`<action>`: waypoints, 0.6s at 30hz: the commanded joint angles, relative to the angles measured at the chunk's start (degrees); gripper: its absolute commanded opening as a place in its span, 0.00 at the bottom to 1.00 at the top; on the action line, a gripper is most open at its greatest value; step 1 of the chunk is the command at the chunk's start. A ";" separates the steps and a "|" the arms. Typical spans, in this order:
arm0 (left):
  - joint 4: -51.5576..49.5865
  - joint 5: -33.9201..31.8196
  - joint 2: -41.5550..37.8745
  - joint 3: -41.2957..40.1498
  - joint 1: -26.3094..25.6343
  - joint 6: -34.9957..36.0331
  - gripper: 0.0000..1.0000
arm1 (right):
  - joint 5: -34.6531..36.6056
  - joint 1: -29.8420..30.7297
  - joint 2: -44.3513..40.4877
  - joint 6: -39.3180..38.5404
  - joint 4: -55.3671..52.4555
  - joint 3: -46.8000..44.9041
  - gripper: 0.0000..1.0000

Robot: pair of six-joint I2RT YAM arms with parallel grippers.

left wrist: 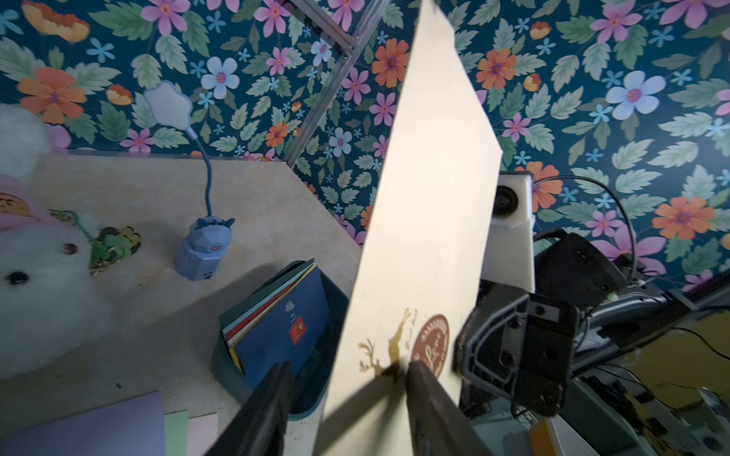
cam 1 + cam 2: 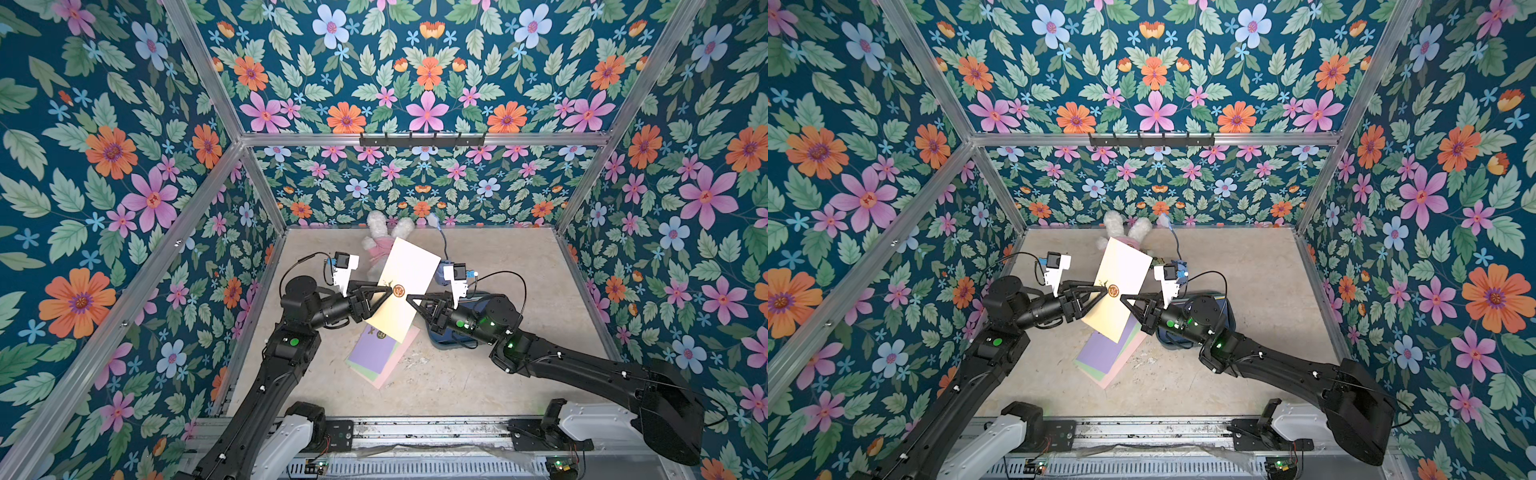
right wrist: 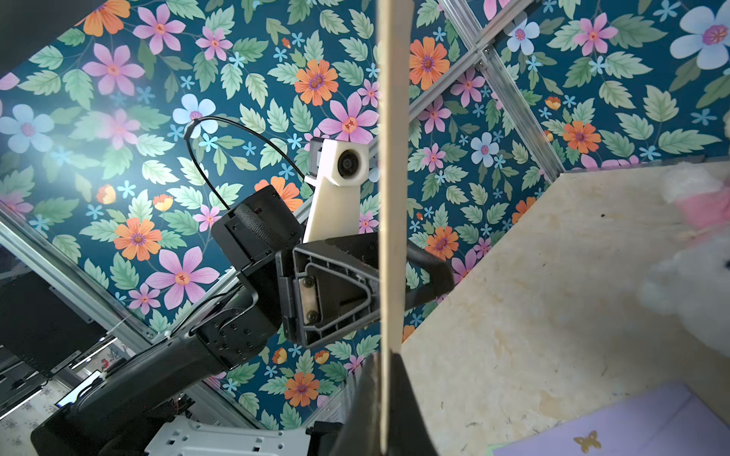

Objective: Put the sealed envelopes into the storage box
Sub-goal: Pick up the envelope from the center of the board.

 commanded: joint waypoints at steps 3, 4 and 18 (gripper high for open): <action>7.00 8.42 -0.80 -0.15 -0.03 -3.56 0.34 | -3.31 -0.11 0.29 -1.31 4.63 -0.07 0.00; 7.01 8.65 -0.93 0.08 -0.05 -3.69 0.28 | -3.46 -0.11 0.49 -1.17 4.66 -0.15 0.00; -11.63 2.71 7.91 9.92 -0.32 13.50 0.00 | -3.59 -11.85 -4.01 -5.89 -8.89 -2.18 0.44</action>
